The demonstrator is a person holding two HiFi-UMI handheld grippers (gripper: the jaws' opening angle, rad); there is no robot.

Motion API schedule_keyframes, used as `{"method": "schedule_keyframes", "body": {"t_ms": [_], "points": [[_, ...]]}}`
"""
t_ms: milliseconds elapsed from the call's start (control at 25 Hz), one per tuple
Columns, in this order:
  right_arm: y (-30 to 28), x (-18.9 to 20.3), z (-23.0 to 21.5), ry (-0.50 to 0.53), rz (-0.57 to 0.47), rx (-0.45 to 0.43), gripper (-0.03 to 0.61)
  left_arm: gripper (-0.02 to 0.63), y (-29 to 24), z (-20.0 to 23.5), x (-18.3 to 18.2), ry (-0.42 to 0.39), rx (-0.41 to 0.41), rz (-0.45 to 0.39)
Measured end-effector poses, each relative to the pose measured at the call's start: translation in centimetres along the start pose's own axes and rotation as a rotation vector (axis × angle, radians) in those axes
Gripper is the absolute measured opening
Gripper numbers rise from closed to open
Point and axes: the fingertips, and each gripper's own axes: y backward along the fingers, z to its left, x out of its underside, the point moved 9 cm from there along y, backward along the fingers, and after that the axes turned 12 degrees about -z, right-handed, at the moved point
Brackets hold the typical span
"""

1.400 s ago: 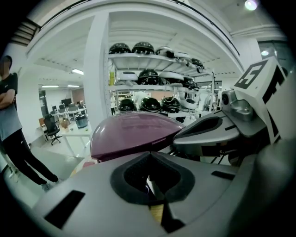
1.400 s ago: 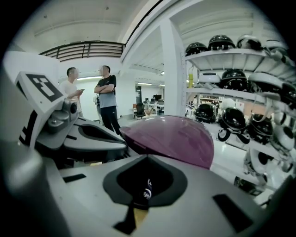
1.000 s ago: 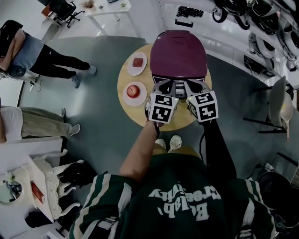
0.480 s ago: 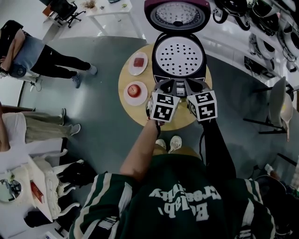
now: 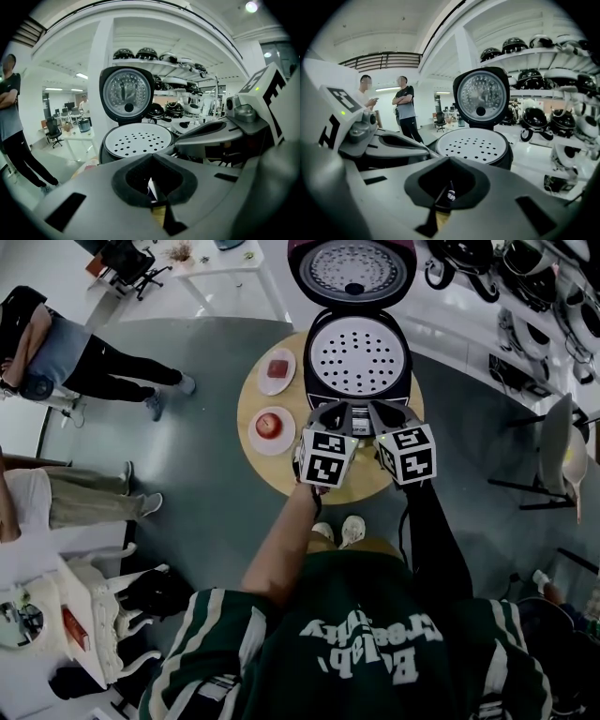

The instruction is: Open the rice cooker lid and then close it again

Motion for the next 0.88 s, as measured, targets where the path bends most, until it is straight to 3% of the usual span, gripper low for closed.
{"method": "schedule_keyframes", "body": {"t_ms": [320, 880], "points": [[2.4, -2.3, -1.9, -0.075, -0.153, 0.066, 0.005, -0.002, 2.0, 1.2, -2.5, 0.001, -0.090, -0.094], [3.1, -10.2, -3.3, -0.044, -0.363, 0.085, 0.006, -0.002, 3.3, 4.2, -10.7, -0.006, -0.099, -0.268]]}}
